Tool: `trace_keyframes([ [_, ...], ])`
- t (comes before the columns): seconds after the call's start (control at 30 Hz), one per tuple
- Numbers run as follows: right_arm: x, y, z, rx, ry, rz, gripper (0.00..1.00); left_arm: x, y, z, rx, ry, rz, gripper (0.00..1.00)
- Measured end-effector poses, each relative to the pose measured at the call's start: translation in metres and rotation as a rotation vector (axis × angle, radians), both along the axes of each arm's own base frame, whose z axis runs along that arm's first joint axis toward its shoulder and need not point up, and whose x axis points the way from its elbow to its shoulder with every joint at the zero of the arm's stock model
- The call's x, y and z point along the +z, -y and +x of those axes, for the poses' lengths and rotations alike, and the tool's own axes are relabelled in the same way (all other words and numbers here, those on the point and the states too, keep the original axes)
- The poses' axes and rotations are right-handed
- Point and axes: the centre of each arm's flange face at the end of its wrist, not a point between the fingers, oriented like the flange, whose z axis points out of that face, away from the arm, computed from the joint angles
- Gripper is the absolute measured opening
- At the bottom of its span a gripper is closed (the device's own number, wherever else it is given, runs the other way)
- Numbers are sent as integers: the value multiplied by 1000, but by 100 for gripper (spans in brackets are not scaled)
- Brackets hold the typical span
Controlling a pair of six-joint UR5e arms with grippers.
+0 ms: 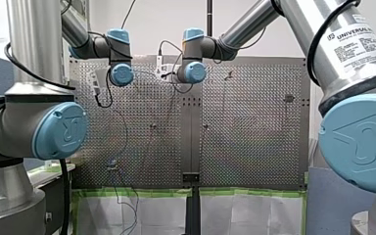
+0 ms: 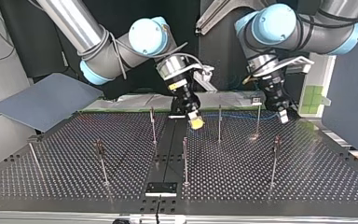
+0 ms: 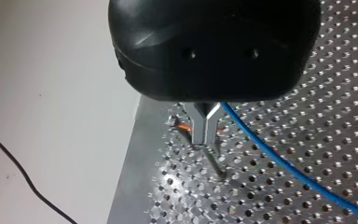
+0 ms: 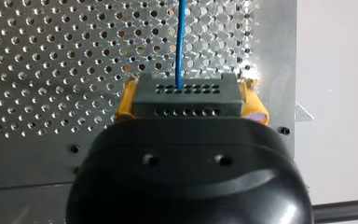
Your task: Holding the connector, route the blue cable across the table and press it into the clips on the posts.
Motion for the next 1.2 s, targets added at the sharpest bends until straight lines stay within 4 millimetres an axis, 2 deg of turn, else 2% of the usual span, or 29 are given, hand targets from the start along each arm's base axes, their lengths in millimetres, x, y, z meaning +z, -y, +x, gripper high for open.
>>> trace_keyframes([
  [0.33, -8, 5, 1, 1, -12, 2, 0, 2, -18, 20, 0, -1, 0, 0],
  [0.63, 0, 6, 6, 23, -14, -25, 0, 1, -41, 41, -1, 18, 8, 0],
  [0.8, 6, 8, 8, 24, -5, -35, 0, 8, -49, 49, -5, 39, 4, 0],
  [1.0, 2, 12, 18, 30, -20, -26, 0, 21, -55, 62, -8, 57, -9, 0],
  [1.2, 6, 13, 28, 35, -30, -29, 0, 16, -59, 72, -7, 31, -11, 0],
])
